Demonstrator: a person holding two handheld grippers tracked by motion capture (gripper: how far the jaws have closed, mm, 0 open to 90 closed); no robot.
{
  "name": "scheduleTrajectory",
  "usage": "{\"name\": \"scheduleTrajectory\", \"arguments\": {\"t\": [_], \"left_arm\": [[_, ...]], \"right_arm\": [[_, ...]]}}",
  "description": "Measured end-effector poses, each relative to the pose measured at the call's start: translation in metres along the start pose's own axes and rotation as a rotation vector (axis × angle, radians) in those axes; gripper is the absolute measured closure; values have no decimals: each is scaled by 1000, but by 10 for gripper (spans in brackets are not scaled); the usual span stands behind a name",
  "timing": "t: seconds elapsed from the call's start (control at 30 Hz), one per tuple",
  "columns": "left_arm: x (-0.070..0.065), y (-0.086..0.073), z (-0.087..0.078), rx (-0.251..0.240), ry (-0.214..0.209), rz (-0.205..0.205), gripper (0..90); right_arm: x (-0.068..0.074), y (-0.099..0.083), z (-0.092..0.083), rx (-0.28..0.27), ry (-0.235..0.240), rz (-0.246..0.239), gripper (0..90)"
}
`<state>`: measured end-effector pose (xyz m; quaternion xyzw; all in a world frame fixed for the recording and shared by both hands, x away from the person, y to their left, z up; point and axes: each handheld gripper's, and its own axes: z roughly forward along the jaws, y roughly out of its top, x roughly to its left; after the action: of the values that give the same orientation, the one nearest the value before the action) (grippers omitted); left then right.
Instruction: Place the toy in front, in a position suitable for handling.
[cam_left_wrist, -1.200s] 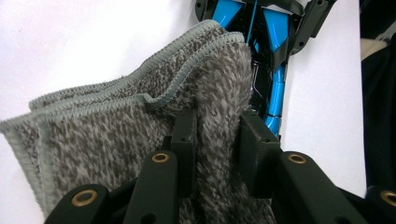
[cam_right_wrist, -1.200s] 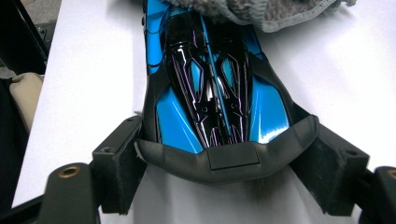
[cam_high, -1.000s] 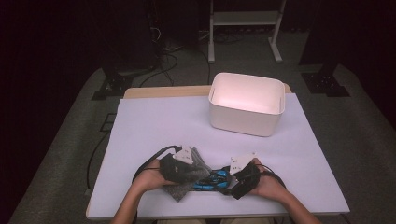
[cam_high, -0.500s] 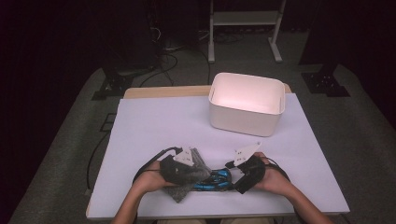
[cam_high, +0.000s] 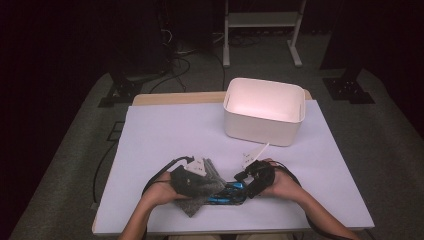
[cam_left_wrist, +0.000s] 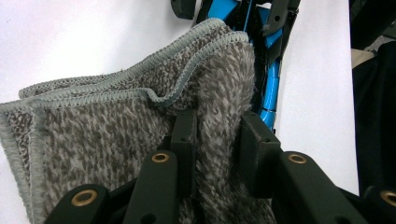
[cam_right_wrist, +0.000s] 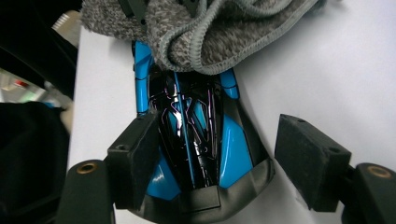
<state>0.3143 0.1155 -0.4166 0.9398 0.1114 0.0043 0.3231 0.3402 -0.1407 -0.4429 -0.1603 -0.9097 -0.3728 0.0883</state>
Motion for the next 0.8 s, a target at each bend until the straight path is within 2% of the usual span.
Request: {"name": "scheduleTrajectory", "arguments": {"t": [0.13, 0.27, 0.4, 0.53, 0.67, 0.8], "left_arm": [[-2, 4, -1, 16, 10, -1, 694], [-1, 6, -5, -5, -1, -16, 694], [0, 9, -11, -40, 4, -29, 694], [1, 12, -14, -40, 10, -26, 688], [3, 17, -15, -30, -4, -16, 703], [7, 26, -16, -29, -3, -28, 703]], "right_arm": [[-4, 0, 2, 12, 50, 47, 336], [-4, 0, 2, 12, 55, 50, 336], [0, -1, 2, -2, 34, 11, 351], [4, -1, 1, -4, 10, -9, 354], [13, -1, 0, -19, -35, -64, 357], [21, -2, -1, -26, -79, -117, 358]]}}
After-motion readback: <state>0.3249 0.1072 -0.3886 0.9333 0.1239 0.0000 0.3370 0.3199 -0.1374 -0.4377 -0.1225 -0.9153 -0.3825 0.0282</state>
